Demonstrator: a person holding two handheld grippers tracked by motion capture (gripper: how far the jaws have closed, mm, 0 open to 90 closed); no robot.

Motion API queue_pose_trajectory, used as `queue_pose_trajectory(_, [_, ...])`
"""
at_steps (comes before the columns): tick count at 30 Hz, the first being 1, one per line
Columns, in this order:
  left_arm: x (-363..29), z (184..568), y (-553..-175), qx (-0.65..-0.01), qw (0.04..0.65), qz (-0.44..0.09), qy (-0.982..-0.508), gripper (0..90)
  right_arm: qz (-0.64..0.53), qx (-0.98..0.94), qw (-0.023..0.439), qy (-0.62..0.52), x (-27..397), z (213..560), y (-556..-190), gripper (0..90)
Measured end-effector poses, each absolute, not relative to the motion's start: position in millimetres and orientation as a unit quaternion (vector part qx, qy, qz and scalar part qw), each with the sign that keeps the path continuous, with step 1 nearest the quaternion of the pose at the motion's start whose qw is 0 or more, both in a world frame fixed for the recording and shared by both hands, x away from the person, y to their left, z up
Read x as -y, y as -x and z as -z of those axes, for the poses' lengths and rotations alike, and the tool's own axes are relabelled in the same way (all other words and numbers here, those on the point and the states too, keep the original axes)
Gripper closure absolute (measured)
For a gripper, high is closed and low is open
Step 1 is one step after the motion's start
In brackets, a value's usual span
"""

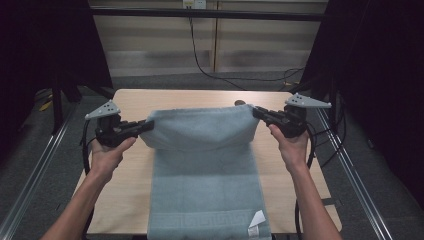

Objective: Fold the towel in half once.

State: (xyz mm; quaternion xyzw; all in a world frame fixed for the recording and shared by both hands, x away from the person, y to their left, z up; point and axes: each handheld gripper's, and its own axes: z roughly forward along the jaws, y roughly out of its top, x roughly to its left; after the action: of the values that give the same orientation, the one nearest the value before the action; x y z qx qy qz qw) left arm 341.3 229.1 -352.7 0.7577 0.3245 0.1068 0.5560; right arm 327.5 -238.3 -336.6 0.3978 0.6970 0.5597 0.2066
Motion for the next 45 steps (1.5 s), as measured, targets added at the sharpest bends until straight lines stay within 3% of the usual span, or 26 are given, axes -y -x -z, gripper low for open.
queue_pose_trajectory(11, [-238, 378, -284, -0.303, 0.554, -0.077, -0.771, 84.4, -0.552, -0.713, 0.186, -0.391, 253, 361, -264, 86.0])
queue_pose_trajectory(18, [-237, 436, -266, -0.313, 0.520, -0.042, -0.794, 83.3, -0.519, -0.744, 0.149, -0.393, 250, 404, -234, 85.8])
queue_pose_trajectory(27, [-243, 474, -237, -0.321, 0.486, 0.005, -0.813, 80.5, -0.498, -0.761, 0.109, -0.401, 253, 439, -187, 83.9])
queue_pose_trajectory(35, [-239, 480, -210, -0.298, 0.462, 0.031, -0.835, 71.2, -0.493, -0.767, 0.063, -0.405, 260, 459, -152, 78.1])
queue_pose_trajectory(45, [-253, 466, -183, -0.267, 0.521, 0.056, -0.809, 60.7, -0.500, -0.769, 0.054, -0.394, 258, 459, -143, 72.7])
